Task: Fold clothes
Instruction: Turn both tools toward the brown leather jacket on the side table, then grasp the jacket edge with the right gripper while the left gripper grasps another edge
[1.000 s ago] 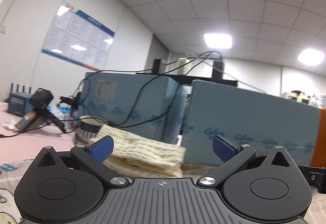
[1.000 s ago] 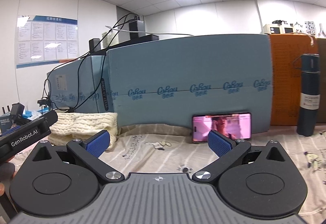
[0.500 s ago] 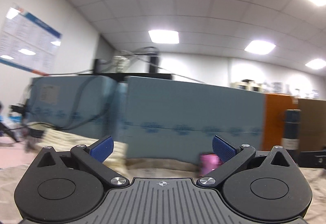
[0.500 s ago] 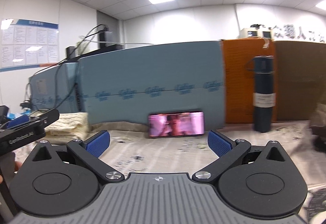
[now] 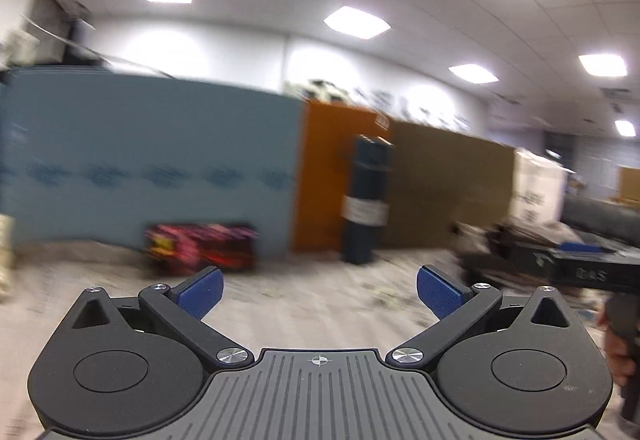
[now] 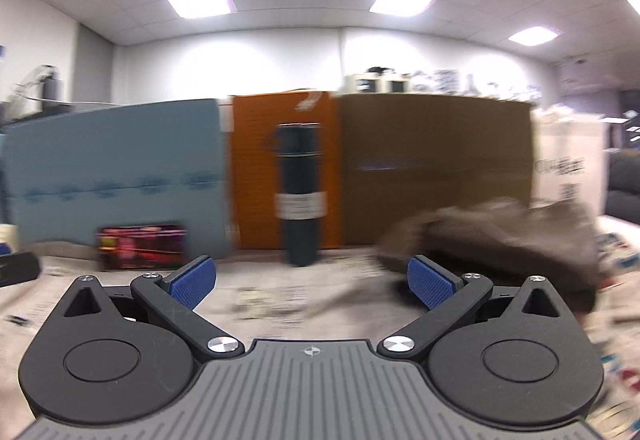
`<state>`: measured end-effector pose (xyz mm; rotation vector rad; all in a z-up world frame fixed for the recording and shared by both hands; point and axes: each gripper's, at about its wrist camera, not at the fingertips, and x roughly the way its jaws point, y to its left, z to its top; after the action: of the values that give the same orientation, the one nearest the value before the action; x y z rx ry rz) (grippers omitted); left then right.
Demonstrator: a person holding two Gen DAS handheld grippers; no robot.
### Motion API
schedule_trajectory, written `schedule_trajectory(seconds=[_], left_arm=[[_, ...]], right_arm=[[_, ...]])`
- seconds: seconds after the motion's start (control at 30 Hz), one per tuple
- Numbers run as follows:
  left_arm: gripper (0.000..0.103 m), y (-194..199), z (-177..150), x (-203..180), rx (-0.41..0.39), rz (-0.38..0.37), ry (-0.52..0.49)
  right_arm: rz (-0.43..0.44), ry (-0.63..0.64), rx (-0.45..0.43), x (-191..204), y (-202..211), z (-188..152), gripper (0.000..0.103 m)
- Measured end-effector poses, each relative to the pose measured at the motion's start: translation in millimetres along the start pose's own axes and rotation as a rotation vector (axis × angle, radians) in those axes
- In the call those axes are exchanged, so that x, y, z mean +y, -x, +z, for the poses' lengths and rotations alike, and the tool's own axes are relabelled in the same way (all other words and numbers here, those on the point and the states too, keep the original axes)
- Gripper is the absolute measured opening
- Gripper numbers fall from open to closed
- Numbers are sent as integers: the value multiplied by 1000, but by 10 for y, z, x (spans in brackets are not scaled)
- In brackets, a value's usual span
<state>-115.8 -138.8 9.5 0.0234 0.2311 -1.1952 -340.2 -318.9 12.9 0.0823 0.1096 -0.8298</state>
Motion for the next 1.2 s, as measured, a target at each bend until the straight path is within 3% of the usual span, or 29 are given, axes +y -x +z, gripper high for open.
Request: schedule_trajectory(seconds=[0.13,0.3,0.43,0.57,0.7,0.87,0.9,0.97,1.03,1.13,1.2], left_arm=[[103,-331,10,-281,66,-74,7],[103,-783,19,-464,133,-145,96],[103,-1172,10,-562,189,-188,193],[103,-1436,-40,-669,195,-198,213],[103,-1650,-60,-787,192,-218,207],[102,-1923,-53,-835,209,-214,272],[102,-1972,-40,-854,206,-214,275],[102,-2066,-5,-900,196,-217,273],[102,-2174,30,-975,186,-227,257],[102,-2366,41,-1118,204,-240,241],[102,-2502,36,-1218,226,-252,236]], right_arm=[[-132,37,-5,-392,-82,-11,103],[-271,95,10,-766,-264,-27,103],[-360,182,33,-944,-438,-57,103],[-418,231,84,-1097,-692,-85,103],[-386,278,114,-1117,-947,-68,103],[-302,327,130,-952,-1263,0,100],[-294,294,134,-955,-1316,31,96],[-285,216,145,-1000,-1401,76,77],[-290,133,152,-1078,-1459,96,33],[-288,-4,119,-1280,-1358,99,18],[-293,-91,62,-1405,-1208,141,15]])
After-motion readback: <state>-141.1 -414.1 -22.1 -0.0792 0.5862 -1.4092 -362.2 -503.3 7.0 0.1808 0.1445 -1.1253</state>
